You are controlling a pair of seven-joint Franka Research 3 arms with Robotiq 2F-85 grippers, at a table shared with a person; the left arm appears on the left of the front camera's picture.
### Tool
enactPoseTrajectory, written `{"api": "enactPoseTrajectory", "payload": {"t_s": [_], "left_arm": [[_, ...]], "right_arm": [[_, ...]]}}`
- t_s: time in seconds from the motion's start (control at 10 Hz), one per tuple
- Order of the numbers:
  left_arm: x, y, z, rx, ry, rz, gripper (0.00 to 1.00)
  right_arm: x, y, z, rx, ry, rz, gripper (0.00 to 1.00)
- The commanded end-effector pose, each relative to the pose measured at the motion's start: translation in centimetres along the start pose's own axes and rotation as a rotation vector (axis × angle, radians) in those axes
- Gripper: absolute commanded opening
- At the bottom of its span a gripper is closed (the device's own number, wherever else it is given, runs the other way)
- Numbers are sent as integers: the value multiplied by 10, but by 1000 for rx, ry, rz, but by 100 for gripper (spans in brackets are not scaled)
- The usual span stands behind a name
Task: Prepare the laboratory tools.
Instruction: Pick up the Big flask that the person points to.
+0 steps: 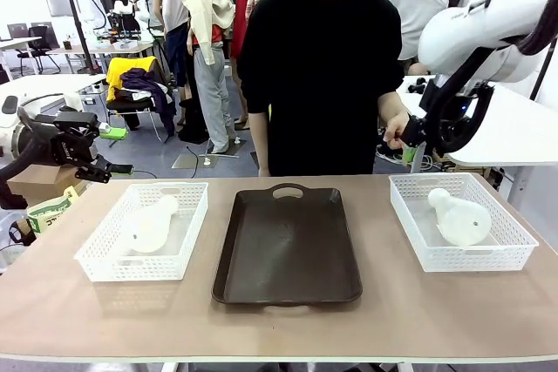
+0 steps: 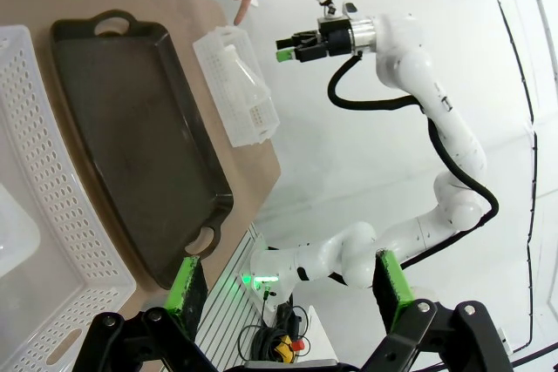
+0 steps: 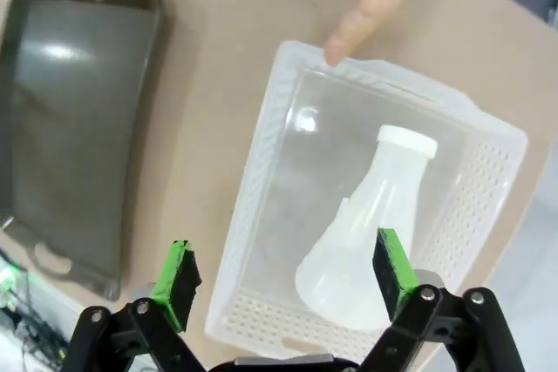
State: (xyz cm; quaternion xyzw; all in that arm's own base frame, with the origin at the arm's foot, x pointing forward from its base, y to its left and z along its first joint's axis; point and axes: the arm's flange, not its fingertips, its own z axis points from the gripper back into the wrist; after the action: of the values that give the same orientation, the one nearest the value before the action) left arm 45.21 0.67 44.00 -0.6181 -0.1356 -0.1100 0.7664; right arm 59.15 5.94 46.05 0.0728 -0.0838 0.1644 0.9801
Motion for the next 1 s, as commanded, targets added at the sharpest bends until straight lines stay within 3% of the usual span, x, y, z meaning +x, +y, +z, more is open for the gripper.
{"api": "enactPoseTrajectory", "payload": {"t_s": [0.0, 0.6, 0.9], "left_arm": [[0, -2, 2, -10, -4, -4, 100], [0, -2, 2, -10, -4, -4, 100], [0, -2, 2, -10, -4, -4, 100]], "right_arm": [[14, -1, -16, -51, 3, -73, 100], [7, -43, -88, -132, 24, -286, 100], [5, -62, -103, -162, 23, -354, 100]]}}
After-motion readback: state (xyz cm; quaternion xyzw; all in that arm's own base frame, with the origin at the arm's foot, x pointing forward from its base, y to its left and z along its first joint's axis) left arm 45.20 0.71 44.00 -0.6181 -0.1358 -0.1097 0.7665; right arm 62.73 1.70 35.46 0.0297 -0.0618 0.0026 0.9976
